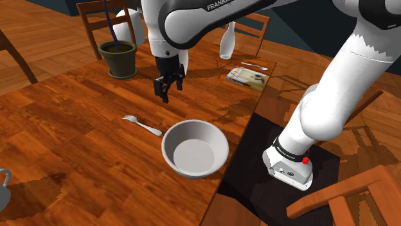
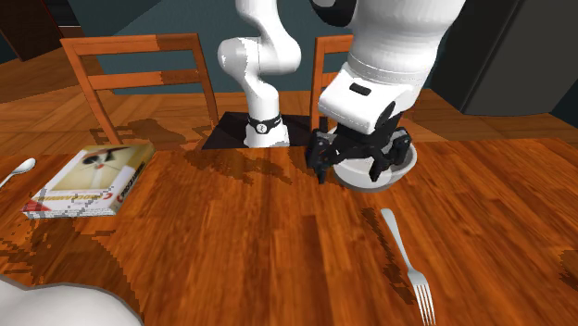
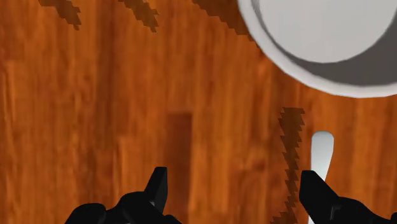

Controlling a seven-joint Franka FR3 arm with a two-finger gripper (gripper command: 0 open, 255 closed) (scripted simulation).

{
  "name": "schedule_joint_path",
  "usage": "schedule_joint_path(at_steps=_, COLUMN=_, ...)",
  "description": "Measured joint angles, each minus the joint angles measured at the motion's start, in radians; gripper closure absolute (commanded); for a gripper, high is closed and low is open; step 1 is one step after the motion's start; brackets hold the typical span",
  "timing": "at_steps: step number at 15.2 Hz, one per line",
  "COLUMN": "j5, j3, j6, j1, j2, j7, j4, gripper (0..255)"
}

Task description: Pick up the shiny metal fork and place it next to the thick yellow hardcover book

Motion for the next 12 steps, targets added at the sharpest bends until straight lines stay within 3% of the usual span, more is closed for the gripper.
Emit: schedule_joint_path(at_steps=12, j5=-0.094, j3=0.037, j6=0.049, j1=0.111, j2=0.412, j7=0.150, j4=0.333, gripper=0)
